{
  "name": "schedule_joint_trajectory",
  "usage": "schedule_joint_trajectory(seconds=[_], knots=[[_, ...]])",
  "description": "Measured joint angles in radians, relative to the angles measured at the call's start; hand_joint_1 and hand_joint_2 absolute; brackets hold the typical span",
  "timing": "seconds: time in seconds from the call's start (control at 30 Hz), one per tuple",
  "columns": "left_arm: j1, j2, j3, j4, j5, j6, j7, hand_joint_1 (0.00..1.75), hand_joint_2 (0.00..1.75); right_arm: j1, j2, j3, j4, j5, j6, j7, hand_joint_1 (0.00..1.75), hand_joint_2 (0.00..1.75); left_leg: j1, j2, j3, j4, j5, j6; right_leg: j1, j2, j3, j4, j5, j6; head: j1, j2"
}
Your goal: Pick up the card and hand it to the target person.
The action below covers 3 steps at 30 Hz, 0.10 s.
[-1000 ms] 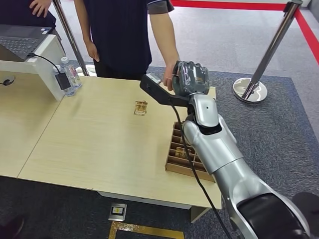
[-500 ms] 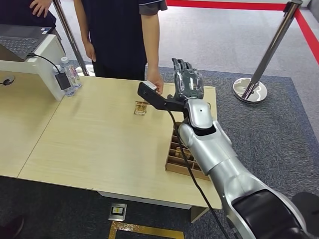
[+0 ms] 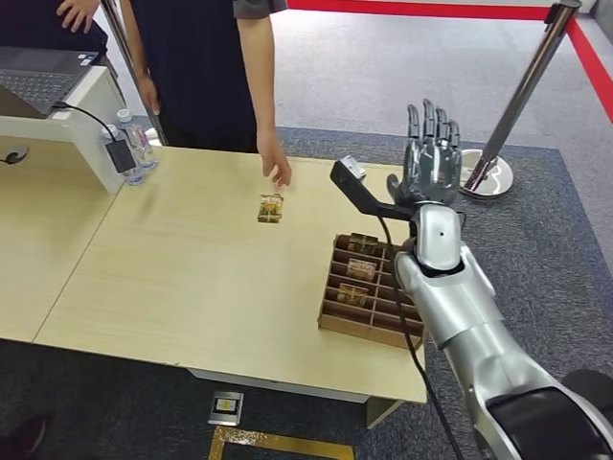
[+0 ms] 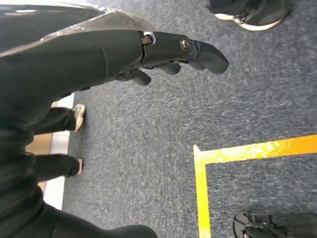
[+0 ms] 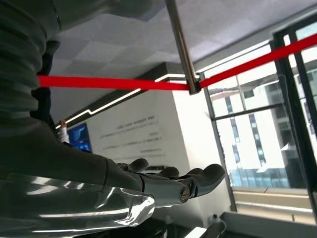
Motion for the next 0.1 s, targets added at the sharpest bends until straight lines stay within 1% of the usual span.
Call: schedule_joint_trajectory(seconds=[0.07, 0.1], knots=[[0.003, 0.0, 0.003, 0.0, 0.007, 0.004, 0.004, 0.0, 1.75, 0.054, -0.046, -0.035, -0.067, 0.031, -0.037, 0.008, 0.0, 1.75, 0.0, 0.0, 0.0, 0.0, 0.0, 0.0, 0.0, 0.0, 0.0, 0.0, 0.0, 0.0, 0.0, 0.0], [0.004, 0.0, 0.004, 0.0, 0.008, 0.005, 0.005, 0.0, 1.75, 0.068, -0.057, -0.045, -0.084, 0.038, -0.044, 0.01, 0.0, 1.75, 0.0, 0.0, 0.0, 0.0, 0.0, 0.0, 0.0, 0.0, 0.0, 0.0, 0.0, 0.0, 0.0, 0.0]])
